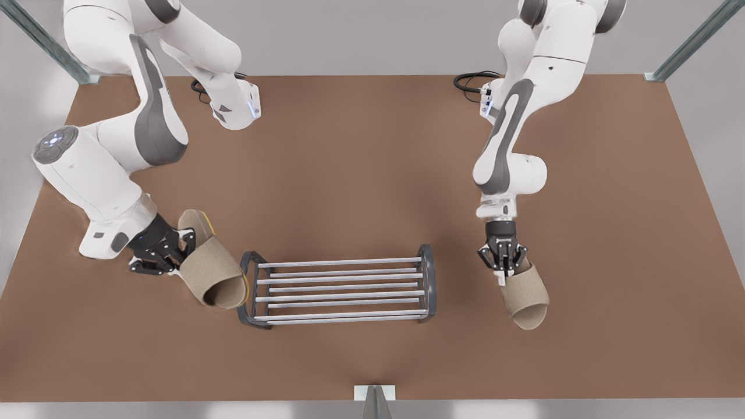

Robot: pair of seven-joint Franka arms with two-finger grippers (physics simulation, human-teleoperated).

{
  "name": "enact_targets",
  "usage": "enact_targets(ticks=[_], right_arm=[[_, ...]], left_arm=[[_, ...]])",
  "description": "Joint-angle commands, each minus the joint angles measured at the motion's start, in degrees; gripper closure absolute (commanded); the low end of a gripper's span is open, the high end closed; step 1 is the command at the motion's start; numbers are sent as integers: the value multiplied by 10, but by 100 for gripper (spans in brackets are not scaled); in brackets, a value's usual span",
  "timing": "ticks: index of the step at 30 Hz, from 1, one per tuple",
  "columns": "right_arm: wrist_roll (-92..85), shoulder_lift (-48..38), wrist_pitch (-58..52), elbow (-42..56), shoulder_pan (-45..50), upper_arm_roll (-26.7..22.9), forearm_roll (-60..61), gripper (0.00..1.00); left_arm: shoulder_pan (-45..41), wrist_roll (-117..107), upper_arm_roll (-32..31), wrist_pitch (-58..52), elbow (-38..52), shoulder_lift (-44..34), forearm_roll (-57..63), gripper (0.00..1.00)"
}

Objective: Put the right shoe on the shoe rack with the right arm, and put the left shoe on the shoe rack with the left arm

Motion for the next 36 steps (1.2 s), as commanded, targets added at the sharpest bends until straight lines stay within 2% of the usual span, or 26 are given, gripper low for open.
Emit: enact_targets(ticks=[1,4,5,6,8,9,12,18,23,27,32,34,36], right_arm=[[391,-5,-87,4,66,2,-54,79],[599,15,-86,11,181,-6,-157,79],[652,44,-86,47,199,-8,-177,79],[720,74,-85,77,238,-29,-193,79],[752,117,-80,132,331,-133,-202,79],[748,136,-80,156,350,-168,-202,79],[729,140,-63,155,343,-187,-203,79],[735,140,-16,103,331,-189,-240,79],[743,139,30,44,335,-189,-267,79],[743,142,49,36,338,-189,-287,79],[743,190,72,48,334,-189,-330,79],[743,189,72,47,333,-189,-330,69],[743,188,72,43,333,-189,-333,66]], left_arm=[[0,-231,2,75,1,-43,-8,79],[-34,-229,-3,95,26,-88,-17,79],[-54,-229,-3,98,45,-85,-31,79],[-65,-228,-3,105,67,-80,-39,79],[-82,-223,-12,117,134,-35,-69,79],[-87,-219,-13,117,166,-14,-86,79],[-91,-213,-30,117,219,22,-131,79],[-126,-201,-30,113,258,54,-176,79],[-148,-201,-30,86,315,134,-227,79],[-150,-201,-30,70,315,163,-247,79],[-149,-201,-30,33,314,204,-280,79],[-149,-202,-30,30,314,215,-281,79],[-149,-202,-30,30,314,224,-288,79]])
